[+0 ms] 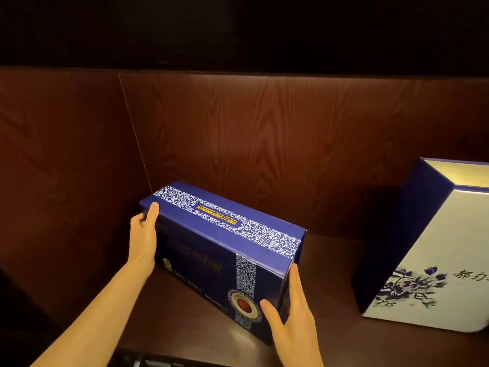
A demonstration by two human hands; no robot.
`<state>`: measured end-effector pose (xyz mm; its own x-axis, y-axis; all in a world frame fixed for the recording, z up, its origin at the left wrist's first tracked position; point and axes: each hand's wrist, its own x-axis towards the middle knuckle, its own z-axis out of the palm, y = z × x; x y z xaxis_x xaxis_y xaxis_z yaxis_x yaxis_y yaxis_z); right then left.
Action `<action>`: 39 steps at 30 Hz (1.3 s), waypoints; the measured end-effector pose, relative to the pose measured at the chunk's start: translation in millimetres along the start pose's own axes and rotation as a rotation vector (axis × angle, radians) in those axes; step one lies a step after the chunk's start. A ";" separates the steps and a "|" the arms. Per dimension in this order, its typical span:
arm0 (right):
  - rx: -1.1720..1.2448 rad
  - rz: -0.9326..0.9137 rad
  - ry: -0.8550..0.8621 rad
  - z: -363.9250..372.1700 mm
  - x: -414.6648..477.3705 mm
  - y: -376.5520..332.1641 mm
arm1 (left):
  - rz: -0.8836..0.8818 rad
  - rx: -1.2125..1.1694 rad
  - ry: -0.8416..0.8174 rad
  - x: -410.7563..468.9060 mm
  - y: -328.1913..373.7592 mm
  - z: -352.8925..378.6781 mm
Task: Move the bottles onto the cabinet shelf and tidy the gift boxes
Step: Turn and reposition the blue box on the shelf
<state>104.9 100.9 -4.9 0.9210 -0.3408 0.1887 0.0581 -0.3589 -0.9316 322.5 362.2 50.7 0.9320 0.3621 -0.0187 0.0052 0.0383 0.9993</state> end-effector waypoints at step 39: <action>-0.011 -0.080 -0.217 -3.5 105.8 8.8 | 0.207 0.149 -0.026 -29.3 -6.8 -71.0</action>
<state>201.5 58.7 8.0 0.9749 -0.1168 0.1894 0.1309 -0.3874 -0.9126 269.4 417.5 42.1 0.9276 0.3243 0.1853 -0.1347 -0.1722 0.9758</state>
